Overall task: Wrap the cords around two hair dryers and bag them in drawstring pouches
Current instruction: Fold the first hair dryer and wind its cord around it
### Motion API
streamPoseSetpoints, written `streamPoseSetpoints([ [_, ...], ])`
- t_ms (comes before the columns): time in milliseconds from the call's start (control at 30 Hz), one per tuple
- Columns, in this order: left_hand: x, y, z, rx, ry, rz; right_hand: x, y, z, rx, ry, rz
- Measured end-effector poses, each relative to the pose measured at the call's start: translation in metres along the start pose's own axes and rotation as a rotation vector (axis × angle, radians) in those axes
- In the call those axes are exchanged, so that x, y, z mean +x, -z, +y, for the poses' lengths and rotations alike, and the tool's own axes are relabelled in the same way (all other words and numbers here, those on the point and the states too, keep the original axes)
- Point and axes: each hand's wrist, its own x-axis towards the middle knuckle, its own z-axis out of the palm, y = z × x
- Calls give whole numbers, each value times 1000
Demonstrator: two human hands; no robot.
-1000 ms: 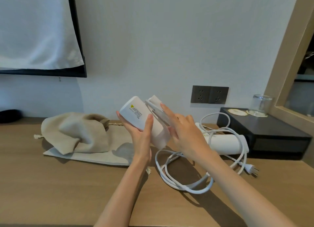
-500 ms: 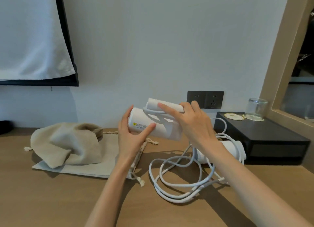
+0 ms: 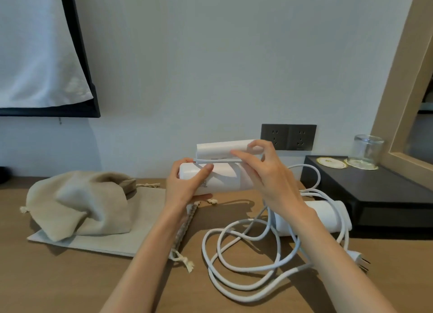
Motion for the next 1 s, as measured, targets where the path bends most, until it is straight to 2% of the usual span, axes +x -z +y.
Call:
streamPoseSetpoints([
  [167,3,11,-2,-165,179,-13,-23,-2,14,293,-219,-112],
  [233,4,11,-2,-268,235,9,-24,1,13,373,-264,-79],
  [367,2,11,-4,-295,226,38,-22,8,9,470,-389,-75],
  [600,-3,13,-1,-378,184,119,-26,13,1,760,-525,-451],
  [733,-7,12,1,-391,164,128,-26,18,-3,769,-508,-624],
  [800,-8,12,1,-369,142,112,-26,18,-3,717,-523,-572],
  [900,-9,11,1,-306,121,78,-25,19,5,626,-601,-364],
  [1000,-10,10,1,-331,147,84,-22,26,7,659,-636,-254],
])
